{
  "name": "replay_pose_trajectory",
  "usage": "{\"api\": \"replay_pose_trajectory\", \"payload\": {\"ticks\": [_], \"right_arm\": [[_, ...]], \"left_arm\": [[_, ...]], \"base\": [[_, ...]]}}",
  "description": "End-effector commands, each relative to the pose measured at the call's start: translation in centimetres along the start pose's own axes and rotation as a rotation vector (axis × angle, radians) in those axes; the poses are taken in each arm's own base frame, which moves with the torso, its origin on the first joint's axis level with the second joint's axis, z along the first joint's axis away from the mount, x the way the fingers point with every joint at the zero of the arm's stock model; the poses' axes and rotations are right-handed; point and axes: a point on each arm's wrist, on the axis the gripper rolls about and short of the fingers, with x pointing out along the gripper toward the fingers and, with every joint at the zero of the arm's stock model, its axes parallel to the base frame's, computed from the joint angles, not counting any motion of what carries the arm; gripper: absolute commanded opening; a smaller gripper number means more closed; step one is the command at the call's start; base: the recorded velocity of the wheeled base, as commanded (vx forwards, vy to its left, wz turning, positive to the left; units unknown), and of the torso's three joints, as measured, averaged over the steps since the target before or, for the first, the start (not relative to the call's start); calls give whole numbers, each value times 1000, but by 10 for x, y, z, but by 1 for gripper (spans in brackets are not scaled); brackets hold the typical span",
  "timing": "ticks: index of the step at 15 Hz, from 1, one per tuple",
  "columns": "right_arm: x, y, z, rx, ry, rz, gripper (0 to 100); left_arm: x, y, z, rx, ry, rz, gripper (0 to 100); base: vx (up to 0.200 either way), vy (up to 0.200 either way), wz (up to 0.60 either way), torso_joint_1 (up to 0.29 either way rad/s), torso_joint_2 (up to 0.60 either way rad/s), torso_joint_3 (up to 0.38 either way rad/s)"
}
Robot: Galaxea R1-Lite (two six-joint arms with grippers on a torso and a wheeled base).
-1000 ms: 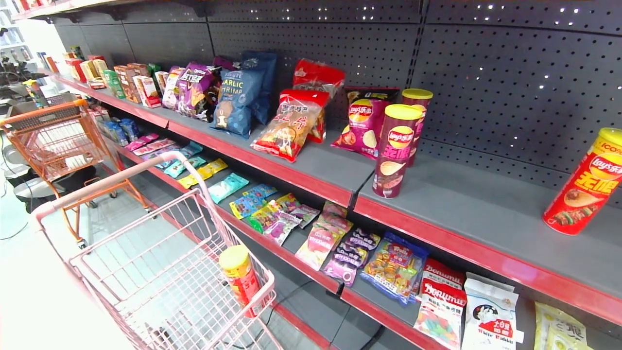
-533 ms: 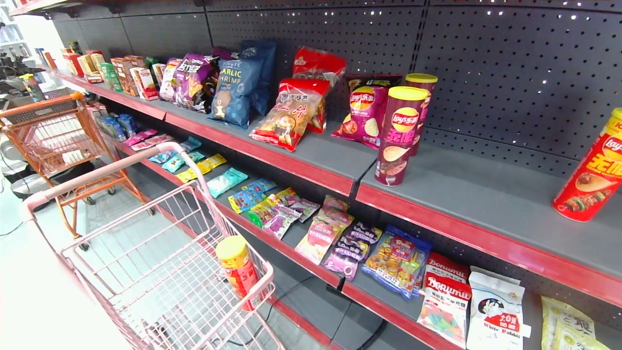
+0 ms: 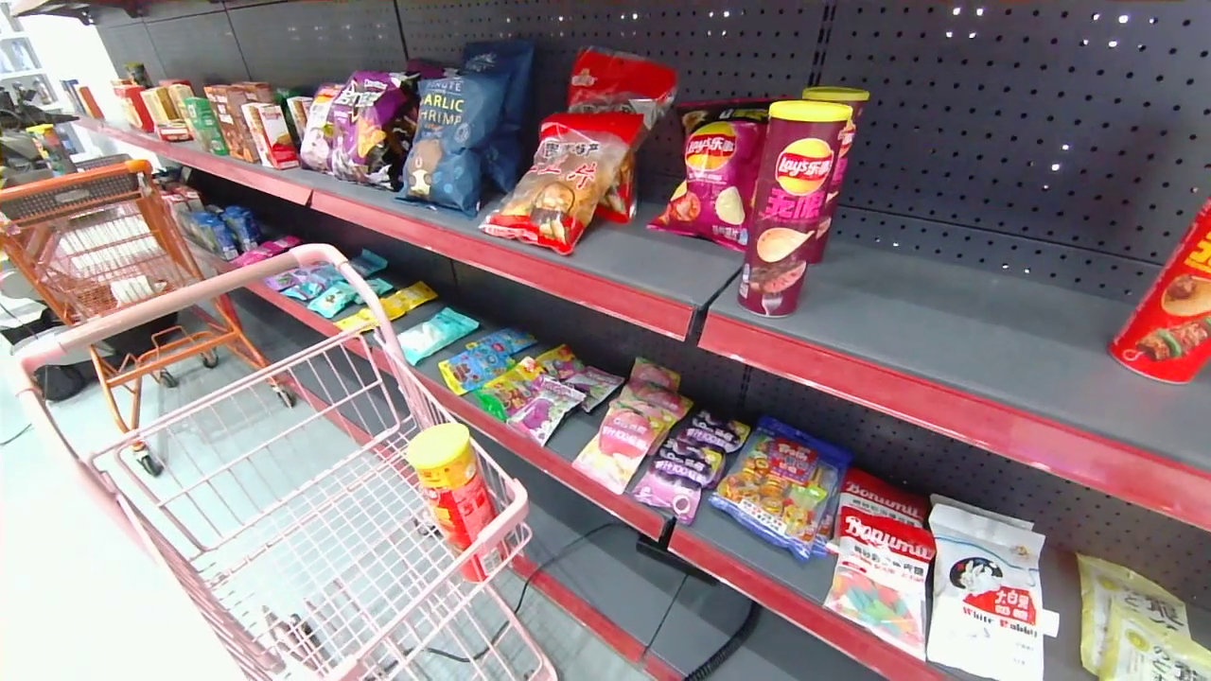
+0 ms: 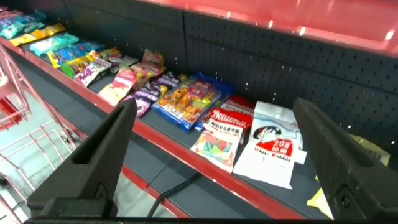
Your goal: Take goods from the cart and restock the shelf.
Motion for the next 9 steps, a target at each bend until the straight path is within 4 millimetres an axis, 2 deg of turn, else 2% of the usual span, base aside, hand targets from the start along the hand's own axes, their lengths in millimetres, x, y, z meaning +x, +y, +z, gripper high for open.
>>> {"api": "replay_pose_trajectory", "payload": {"ticks": [1, 7, 8, 9], "right_arm": [[0, 0, 0, 0, 1, -1, 100], [0, 0, 0, 0, 1, 0, 100], [0, 0, 0, 0, 1, -1, 100], [0, 0, 0, 0, 1, 0, 100]], "left_arm": [[0, 0, 0, 0, 2, 0, 100], [0, 0, 0, -1, -1, -6, 100], [-1, 0, 6, 3, -20, -12, 100], [-2, 0, 34, -5, -56, -24, 100]], "base": [[0, 0, 0, -193, 549, 354], [0, 0, 0, -161, 479, 314], [0, 0, 0, -46, 163, 105], [0, 0, 0, -36, 90, 71]]}}
